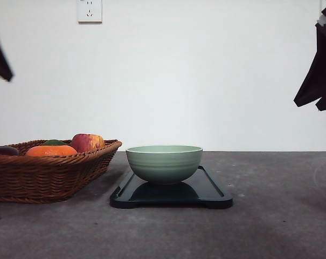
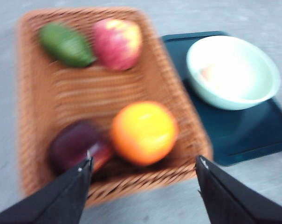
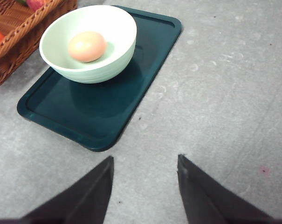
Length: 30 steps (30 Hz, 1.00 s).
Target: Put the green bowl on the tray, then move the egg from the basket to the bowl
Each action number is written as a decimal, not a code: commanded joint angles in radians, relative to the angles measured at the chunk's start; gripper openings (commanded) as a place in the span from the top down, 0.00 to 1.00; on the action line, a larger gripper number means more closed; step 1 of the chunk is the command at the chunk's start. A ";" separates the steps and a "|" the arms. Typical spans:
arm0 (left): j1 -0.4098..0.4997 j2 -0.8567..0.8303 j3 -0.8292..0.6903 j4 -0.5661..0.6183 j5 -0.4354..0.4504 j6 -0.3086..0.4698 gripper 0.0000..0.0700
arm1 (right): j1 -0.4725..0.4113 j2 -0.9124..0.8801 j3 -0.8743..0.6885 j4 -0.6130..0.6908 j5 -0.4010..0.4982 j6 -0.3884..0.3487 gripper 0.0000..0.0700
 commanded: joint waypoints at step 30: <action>0.067 -0.049 -0.015 -0.052 -0.003 -0.003 1.00 | 0.005 0.004 -0.001 0.017 0.001 0.008 0.98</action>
